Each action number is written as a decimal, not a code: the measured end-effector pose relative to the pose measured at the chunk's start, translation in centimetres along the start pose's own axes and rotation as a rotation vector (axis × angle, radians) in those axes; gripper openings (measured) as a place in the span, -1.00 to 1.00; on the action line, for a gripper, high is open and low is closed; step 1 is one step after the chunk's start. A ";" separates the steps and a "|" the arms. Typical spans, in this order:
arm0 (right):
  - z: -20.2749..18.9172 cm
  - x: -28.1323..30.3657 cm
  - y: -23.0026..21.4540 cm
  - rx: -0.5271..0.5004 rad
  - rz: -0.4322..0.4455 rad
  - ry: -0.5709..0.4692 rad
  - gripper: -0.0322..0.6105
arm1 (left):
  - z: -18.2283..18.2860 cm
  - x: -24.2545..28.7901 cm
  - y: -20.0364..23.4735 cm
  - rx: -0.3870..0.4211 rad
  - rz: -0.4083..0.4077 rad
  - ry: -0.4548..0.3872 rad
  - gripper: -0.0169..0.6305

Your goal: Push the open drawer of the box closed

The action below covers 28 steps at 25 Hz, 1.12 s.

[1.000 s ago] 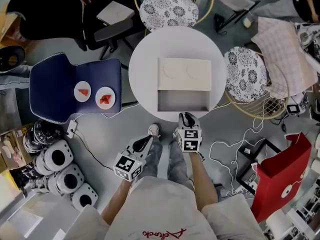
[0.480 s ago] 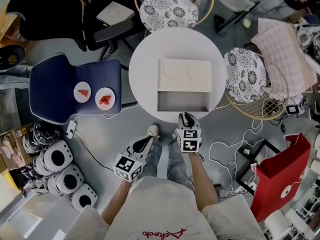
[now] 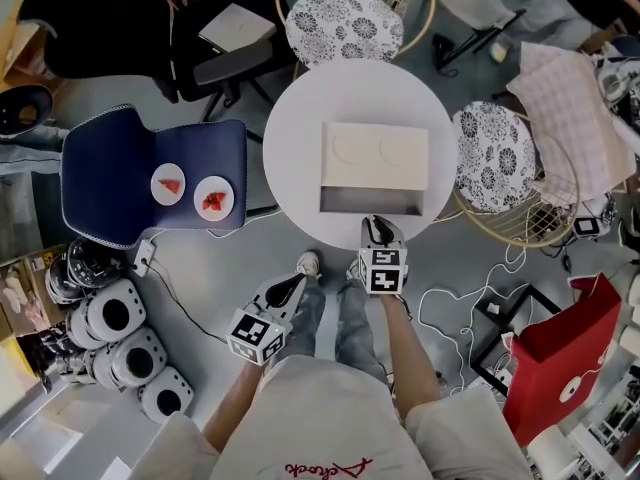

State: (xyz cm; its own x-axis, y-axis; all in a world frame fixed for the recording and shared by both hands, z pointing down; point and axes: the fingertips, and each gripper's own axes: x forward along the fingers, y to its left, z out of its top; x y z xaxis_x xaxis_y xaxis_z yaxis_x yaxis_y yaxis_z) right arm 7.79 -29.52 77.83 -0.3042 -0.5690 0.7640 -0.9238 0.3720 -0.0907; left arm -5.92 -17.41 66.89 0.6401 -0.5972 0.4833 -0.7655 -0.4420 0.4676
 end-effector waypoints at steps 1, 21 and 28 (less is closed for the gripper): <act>0.3 0.3 -0.1 -0.001 -0.002 -0.002 -0.68 | 0.0 -0.1 0.1 -0.003 0.002 -0.001 -0.91; 4.4 3.1 -1.9 -0.027 -0.024 -0.041 -0.68 | 0.3 -1.6 1.4 -0.014 0.040 -0.024 -0.91; 3.4 1.1 -0.7 0.024 0.005 -0.043 -0.47 | 1.2 -1.9 1.1 0.002 0.021 -0.037 -0.91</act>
State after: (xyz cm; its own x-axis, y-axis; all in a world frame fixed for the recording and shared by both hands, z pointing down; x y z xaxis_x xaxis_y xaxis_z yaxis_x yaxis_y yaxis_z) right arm 7.30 -32.86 76.58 -0.3177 -0.5982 0.7357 -0.9275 0.3572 -0.1101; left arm -8.05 -17.54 65.56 0.6207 -0.6310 0.4655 -0.7792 -0.4302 0.4559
